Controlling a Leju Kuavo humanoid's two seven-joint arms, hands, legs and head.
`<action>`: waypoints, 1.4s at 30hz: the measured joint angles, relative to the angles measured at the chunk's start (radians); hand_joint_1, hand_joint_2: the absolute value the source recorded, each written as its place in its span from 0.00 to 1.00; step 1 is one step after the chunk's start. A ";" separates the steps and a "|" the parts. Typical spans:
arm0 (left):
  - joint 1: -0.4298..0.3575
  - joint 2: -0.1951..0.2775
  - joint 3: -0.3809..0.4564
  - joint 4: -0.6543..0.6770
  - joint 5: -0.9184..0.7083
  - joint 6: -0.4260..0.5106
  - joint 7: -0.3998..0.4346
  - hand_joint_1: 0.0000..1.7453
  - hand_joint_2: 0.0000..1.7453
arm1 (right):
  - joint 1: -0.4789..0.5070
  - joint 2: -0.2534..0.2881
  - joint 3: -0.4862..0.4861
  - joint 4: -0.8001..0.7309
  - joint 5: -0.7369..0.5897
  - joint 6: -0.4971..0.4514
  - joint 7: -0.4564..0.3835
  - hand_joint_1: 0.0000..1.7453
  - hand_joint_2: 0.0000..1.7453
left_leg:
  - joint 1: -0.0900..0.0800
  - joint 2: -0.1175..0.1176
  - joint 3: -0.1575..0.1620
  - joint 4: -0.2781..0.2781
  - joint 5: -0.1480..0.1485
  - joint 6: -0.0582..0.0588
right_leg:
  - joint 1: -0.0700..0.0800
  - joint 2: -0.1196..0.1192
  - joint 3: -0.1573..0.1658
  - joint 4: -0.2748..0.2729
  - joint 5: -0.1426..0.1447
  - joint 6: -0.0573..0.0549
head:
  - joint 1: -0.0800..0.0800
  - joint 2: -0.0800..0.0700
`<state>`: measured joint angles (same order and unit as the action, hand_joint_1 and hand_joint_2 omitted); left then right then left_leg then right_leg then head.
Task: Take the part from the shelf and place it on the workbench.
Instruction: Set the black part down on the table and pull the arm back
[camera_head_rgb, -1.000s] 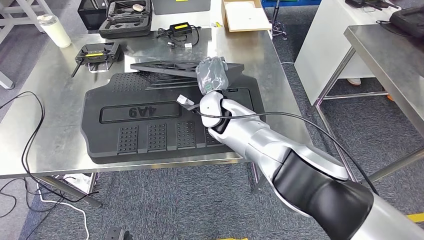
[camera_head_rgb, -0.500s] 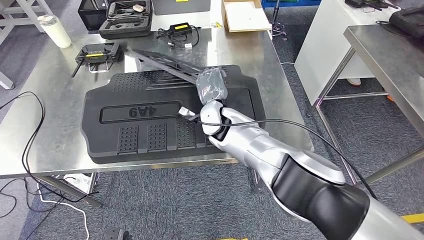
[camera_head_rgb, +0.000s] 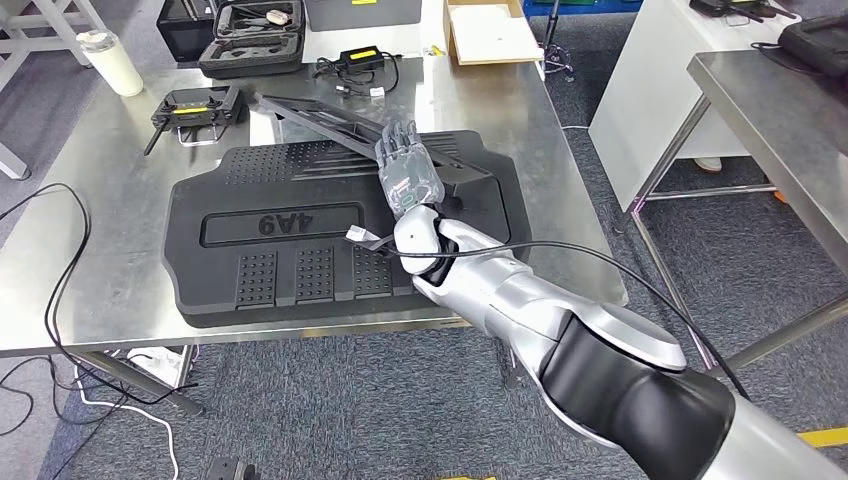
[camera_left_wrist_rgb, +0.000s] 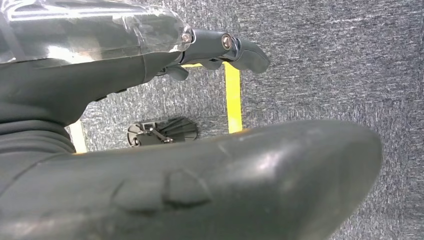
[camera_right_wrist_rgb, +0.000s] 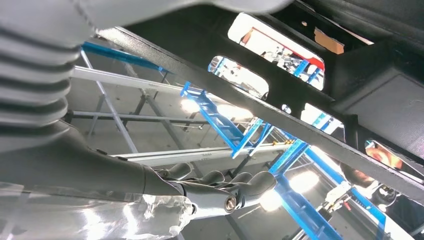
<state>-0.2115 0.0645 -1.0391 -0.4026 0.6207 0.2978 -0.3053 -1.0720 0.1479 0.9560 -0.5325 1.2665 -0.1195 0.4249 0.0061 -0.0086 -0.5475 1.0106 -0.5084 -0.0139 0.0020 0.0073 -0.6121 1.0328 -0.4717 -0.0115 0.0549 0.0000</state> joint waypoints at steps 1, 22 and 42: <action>0.001 0.000 0.000 0.000 0.002 0.001 0.000 0.00 0.00 | 0.000 0.000 0.000 0.000 0.000 -0.004 -0.001 0.00 0.00 | 0.000 0.000 0.000 0.000 0.000 0.000 | 0.000 0.000 0.000 0.000 0.000 0.000 | 0.000 0.000; 0.028 0.002 0.001 0.001 0.068 0.015 -0.043 0.00 0.00 | -0.002 -0.005 -0.045 -0.293 -0.561 -0.167 -0.173 0.00 0.00 | 0.000 0.001 0.001 0.000 0.000 0.000 | 0.000 0.001 0.000 0.000 0.000 0.000 | 0.000 0.000; 0.022 0.001 -0.002 0.001 0.033 0.018 -0.037 0.00 0.00 | 0.312 -0.159 -0.380 -0.962 -0.292 -0.577 -0.455 0.00 0.00 | -0.001 0.001 0.005 0.000 -0.001 0.002 | 0.000 0.002 0.005 -0.003 0.000 0.001 | 0.000 0.000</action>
<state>-0.1896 0.0657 -1.0412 -0.4017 0.6539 0.3159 -0.3422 -0.7601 -0.0112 0.5761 -1.4947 0.9746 -0.6962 -0.0299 0.0054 -0.0079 -0.5421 1.0105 -0.5097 -0.0124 0.0018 0.0090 -0.6071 1.0303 -0.4715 -0.0109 0.0549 0.0000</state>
